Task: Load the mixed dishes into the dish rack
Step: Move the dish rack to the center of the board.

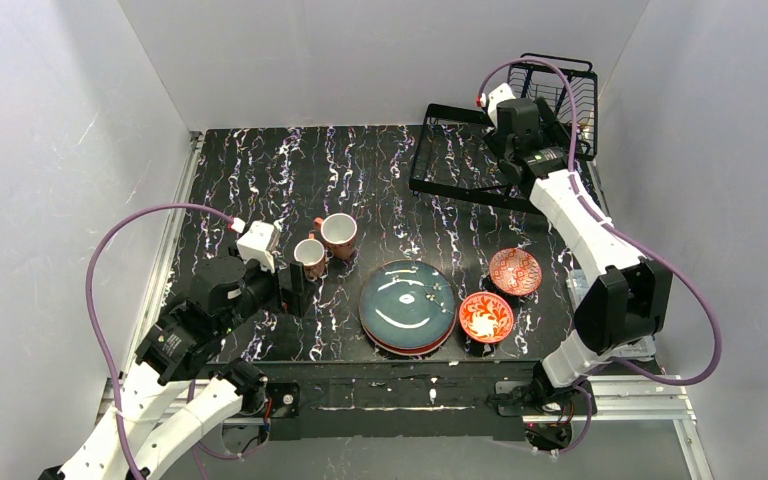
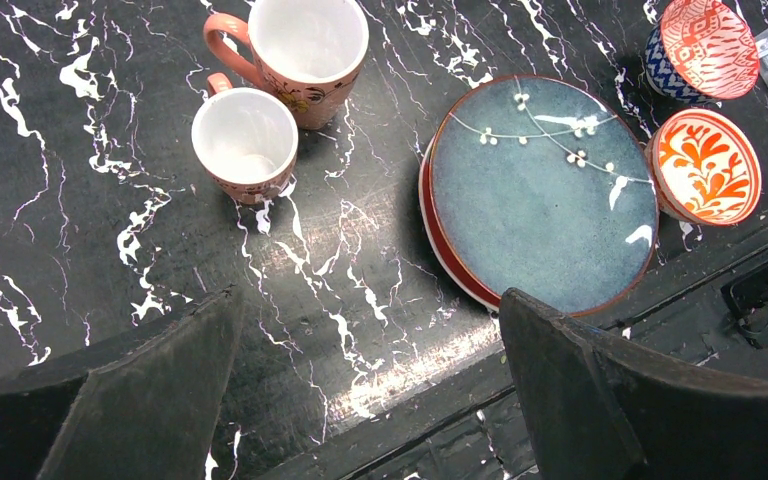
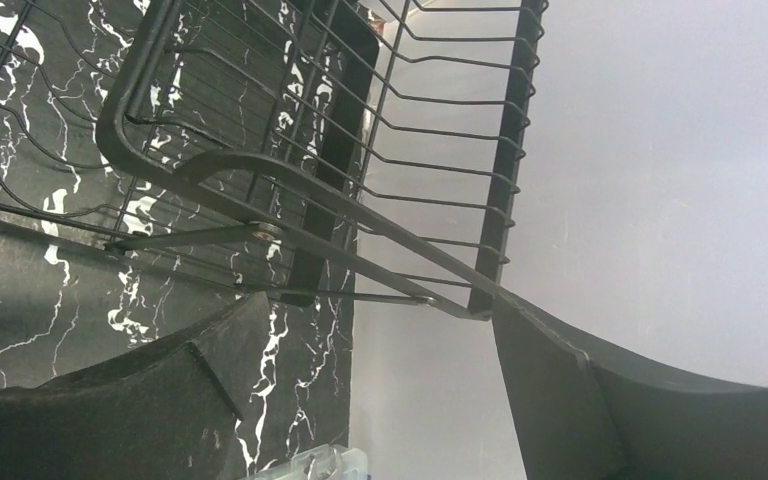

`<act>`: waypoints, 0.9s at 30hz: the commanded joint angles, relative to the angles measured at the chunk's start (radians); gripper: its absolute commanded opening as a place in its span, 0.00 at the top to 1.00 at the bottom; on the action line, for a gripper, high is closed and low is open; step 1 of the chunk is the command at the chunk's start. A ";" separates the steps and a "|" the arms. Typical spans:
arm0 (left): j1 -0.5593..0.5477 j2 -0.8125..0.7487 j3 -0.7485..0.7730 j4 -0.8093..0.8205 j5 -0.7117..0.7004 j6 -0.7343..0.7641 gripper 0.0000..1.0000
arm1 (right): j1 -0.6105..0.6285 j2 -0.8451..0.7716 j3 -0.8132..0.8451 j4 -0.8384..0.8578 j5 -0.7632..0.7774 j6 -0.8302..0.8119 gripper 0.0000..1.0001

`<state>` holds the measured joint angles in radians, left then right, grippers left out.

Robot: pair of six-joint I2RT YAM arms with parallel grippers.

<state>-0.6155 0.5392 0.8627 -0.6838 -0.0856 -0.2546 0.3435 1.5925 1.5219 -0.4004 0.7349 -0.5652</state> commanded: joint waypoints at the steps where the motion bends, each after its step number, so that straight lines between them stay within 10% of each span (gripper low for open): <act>1: -0.003 -0.008 -0.004 0.004 -0.001 0.003 0.01 | -0.019 0.024 0.023 0.046 -0.029 0.025 0.09; 16: -0.004 -0.013 -0.004 0.002 -0.007 0.003 0.01 | -0.043 0.080 0.028 0.047 -0.045 0.030 0.10; 27: -0.004 -0.011 -0.002 0.001 -0.013 0.003 0.01 | -0.040 0.062 0.034 -0.006 -0.103 0.053 0.31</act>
<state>-0.6170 0.5331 0.8627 -0.6838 -0.0864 -0.2546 0.3077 1.6581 1.5219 -0.4152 0.6655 -0.5358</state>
